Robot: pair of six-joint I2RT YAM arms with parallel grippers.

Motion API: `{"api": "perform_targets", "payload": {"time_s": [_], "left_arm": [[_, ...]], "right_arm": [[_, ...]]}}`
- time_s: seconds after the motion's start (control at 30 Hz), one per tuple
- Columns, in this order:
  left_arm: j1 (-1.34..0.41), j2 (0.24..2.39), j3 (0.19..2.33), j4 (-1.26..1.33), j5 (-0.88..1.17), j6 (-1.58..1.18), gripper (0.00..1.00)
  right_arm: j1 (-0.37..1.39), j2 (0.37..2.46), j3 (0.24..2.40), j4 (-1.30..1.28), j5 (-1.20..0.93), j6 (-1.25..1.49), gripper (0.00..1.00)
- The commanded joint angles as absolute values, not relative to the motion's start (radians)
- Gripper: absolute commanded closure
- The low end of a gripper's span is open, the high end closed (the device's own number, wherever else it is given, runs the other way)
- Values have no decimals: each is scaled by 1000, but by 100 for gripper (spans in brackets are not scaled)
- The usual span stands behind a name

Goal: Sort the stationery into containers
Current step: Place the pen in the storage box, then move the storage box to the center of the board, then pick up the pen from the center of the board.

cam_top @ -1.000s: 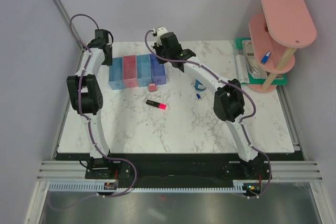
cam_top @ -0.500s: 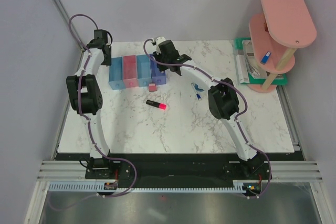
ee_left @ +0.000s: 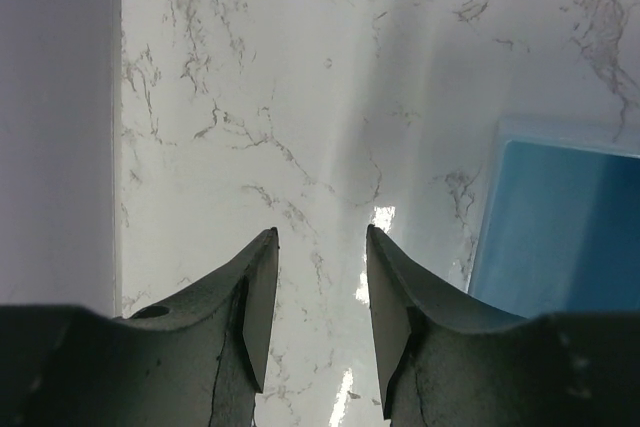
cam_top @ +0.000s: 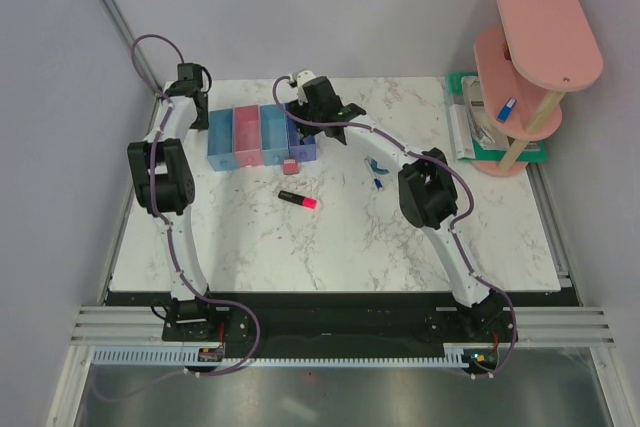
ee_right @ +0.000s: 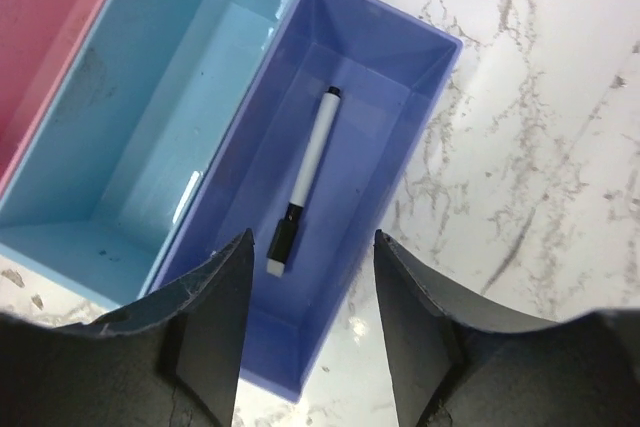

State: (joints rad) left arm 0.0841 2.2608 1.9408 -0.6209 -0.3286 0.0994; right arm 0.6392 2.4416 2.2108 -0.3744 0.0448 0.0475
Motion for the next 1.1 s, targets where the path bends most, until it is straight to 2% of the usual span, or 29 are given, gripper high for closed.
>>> {"api": "perform_targets", "payload": {"time_s": [0.0, 0.2, 0.37, 0.6, 1.07], "left_arm": [[92, 2301, 1944, -571, -344, 121, 53], [87, 2325, 1945, -566, -311, 104, 54], [75, 2330, 1941, -560, -293, 104, 54], [45, 2326, 1936, -555, -276, 106, 55], [-35, 2335, 1942, -546, -259, 103, 55]], "right_arm": [[646, 2271, 2134, -367, 106, -55, 41], [624, 2093, 1926, -422, 101, -184, 45], [595, 1972, 1760, -529, -23, -254, 46], [554, 1878, 1504, -560, -75, -272, 46], [451, 1858, 1332, -482, -87, -258, 48]]}}
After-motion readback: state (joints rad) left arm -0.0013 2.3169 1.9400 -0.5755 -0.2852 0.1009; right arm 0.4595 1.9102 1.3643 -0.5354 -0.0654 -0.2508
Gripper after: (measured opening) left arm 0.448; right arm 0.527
